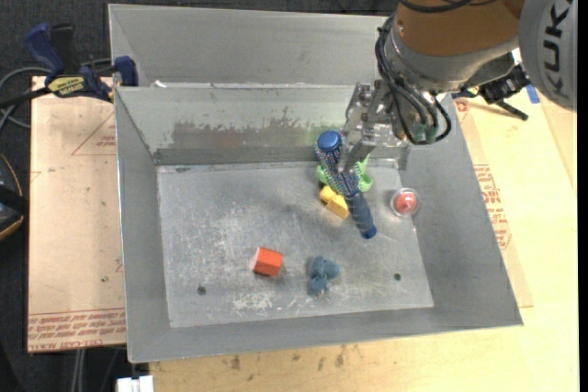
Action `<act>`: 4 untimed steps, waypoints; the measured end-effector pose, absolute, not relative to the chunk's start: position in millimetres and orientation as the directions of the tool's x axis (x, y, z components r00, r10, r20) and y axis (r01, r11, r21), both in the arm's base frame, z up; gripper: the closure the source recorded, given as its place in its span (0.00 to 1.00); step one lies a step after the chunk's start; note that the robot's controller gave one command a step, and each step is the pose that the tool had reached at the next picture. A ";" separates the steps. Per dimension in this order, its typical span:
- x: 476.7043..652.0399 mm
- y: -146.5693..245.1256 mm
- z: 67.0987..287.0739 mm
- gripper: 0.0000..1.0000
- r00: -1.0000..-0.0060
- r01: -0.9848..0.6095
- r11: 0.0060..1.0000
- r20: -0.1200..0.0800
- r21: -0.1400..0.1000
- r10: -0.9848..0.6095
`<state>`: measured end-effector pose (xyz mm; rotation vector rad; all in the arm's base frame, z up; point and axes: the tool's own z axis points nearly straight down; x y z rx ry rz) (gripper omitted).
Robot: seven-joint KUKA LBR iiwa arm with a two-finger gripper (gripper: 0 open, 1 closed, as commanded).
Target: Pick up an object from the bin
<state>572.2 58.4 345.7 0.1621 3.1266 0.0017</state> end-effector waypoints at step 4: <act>588.6 101.8 144.3 1.00 -0.998 -0.058 0.998 -0.001 0.001 -0.058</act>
Offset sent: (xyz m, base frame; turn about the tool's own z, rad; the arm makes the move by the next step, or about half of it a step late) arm -0.0038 0.0133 -0.1198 0.0113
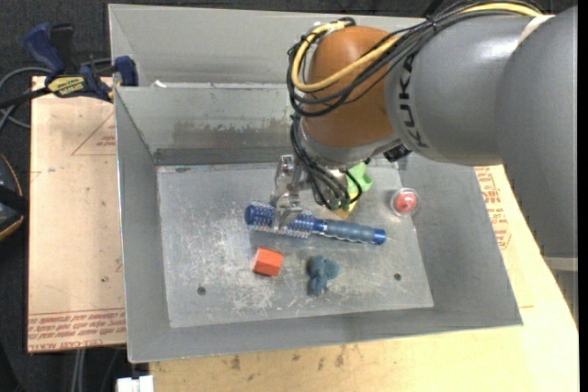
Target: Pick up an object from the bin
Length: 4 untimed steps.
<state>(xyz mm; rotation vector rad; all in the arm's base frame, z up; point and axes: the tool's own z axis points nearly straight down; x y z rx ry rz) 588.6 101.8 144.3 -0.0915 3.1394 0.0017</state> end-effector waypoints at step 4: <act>510.5 106.3 79.2 0.00 -0.960 -0.279 0.960 -0.010 0.001 -0.279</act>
Offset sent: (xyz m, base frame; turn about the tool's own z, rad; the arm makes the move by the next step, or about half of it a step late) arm -0.0329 0.0283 -0.0311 -0.0051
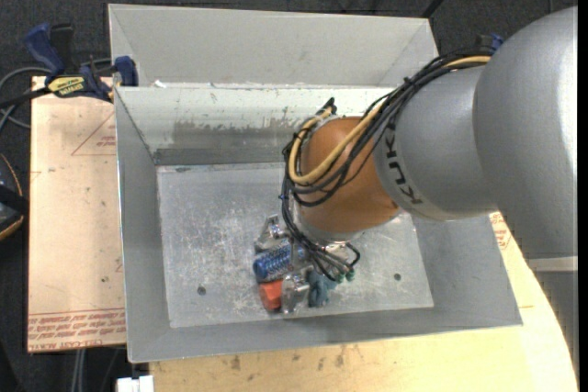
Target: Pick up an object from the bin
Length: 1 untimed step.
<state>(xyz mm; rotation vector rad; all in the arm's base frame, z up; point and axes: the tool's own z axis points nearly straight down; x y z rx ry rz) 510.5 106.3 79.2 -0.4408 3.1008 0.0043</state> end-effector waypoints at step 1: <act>511.9 107.1 81.5 1.00 -0.960 -0.278 0.960 -0.013 0.001 -0.278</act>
Offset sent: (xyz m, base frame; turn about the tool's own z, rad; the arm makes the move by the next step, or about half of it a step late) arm 0.0000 0.0000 0.0000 0.0000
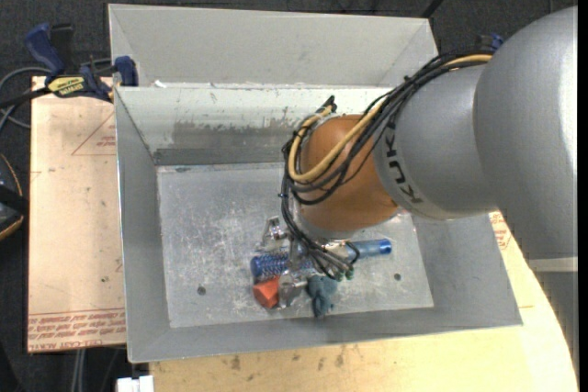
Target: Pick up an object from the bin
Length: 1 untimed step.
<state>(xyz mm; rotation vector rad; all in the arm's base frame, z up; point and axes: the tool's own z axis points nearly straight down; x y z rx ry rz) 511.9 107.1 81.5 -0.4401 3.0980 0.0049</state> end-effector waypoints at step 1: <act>503.5 82.8 282.1 1.00 -0.956 -0.294 0.956 -0.010 -0.001 -0.294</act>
Offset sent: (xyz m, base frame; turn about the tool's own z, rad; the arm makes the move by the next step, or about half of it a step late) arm -0.0100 -0.0245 0.1968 -0.0193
